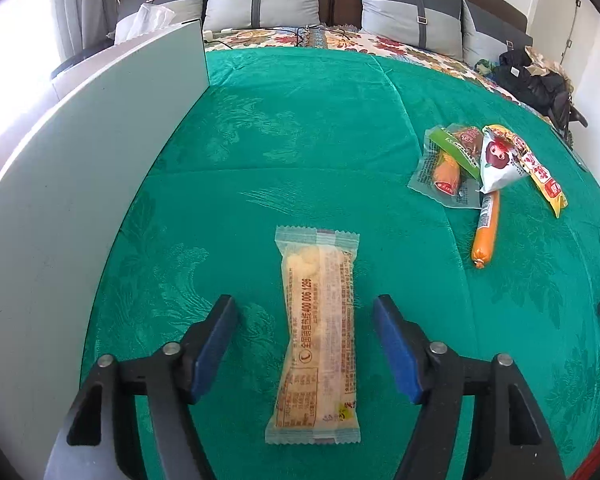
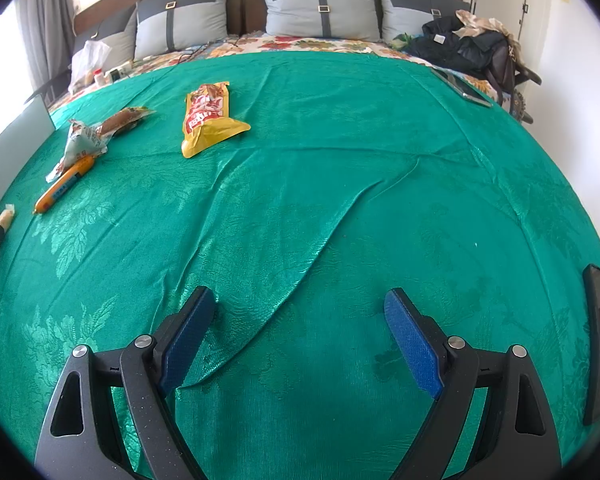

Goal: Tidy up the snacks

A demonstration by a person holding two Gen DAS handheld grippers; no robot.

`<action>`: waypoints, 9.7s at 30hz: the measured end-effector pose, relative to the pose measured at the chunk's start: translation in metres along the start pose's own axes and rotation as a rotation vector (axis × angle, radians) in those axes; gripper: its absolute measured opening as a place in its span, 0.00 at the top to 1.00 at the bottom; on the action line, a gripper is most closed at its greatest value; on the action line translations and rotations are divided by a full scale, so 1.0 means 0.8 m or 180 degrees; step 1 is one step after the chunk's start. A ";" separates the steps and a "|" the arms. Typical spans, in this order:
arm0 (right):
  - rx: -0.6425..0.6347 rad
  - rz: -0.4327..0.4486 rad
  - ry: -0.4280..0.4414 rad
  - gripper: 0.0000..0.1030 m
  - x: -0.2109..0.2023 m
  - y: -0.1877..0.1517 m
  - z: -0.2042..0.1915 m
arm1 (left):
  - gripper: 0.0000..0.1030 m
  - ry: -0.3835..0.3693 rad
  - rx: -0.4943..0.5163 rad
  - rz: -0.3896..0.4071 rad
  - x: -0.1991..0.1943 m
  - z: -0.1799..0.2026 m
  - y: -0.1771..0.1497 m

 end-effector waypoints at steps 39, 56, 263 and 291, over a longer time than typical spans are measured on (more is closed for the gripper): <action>0.0271 -0.1015 0.1424 0.61 0.017 0.088 -0.095 | 0.00 0.0126 -0.0007 0.0129 0.014 -0.011 0.004; 0.1080 -0.0567 0.0907 0.27 -0.025 0.020 0.053 | 0.00 0.0125 -0.0007 0.0129 0.014 -0.011 0.003; 0.0062 -0.0015 -0.0060 0.14 -0.005 0.005 -0.029 | 0.49 -0.0520 0.0389 -0.0347 0.017 0.037 0.035; 0.0431 -0.0340 0.0481 0.14 -0.035 0.026 -0.084 | 0.00 -0.0136 0.0348 0.0047 0.022 0.000 0.015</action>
Point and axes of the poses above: each gripper's, at about its wrist camera, not at the fingertips, and x roughly the way its jaws point, z to its right, y to its top, the point moved 3 cm from there along x, roughly the way its jaws point, and after that the axes turned 12 degrees about -y, right-handed, at the moved point
